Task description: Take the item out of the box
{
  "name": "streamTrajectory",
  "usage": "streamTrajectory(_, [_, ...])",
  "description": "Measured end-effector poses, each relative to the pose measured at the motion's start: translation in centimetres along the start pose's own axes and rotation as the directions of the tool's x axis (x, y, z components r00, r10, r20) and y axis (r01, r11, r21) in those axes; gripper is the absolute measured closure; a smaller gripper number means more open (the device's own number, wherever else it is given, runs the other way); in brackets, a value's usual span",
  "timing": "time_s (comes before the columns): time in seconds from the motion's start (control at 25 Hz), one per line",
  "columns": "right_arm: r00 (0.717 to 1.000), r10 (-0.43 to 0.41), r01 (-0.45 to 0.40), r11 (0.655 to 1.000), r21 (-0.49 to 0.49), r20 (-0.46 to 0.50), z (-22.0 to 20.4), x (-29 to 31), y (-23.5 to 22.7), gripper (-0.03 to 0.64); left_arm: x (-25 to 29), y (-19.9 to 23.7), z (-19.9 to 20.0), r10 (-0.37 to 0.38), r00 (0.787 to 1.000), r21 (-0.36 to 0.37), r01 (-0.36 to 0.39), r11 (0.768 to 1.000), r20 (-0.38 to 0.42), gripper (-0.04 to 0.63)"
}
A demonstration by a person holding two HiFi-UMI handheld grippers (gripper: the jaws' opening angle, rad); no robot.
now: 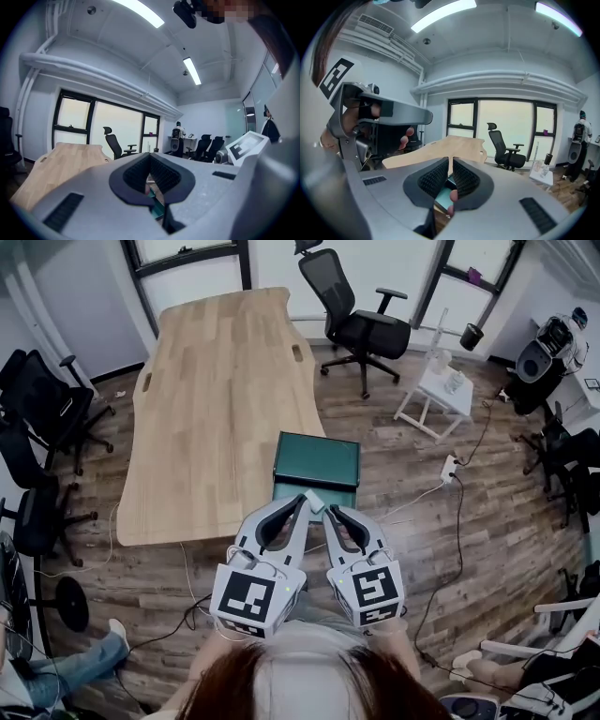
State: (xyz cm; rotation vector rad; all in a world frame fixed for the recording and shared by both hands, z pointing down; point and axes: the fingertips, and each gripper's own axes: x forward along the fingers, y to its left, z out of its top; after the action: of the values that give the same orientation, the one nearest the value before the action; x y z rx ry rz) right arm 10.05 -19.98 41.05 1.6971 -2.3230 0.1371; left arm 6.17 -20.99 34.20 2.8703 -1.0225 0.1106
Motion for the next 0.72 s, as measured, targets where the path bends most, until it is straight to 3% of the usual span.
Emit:
streamTrajectory(0.48, [0.988,0.098,-0.103,0.994,-0.041,-0.122,-3.4,4.9,-1.1,0.541,2.3,2.6,-0.3,0.054,0.998,-0.022,-0.054,0.998,-0.019,0.588])
streamTrajectory(0.72, [0.963,0.144,-0.162,0.985,-0.063,-0.229,-7.6,7.4,-1.5,0.519,3.1,3.4,-0.9,0.079,0.995,-0.07,-0.083,0.994,-0.054,0.588])
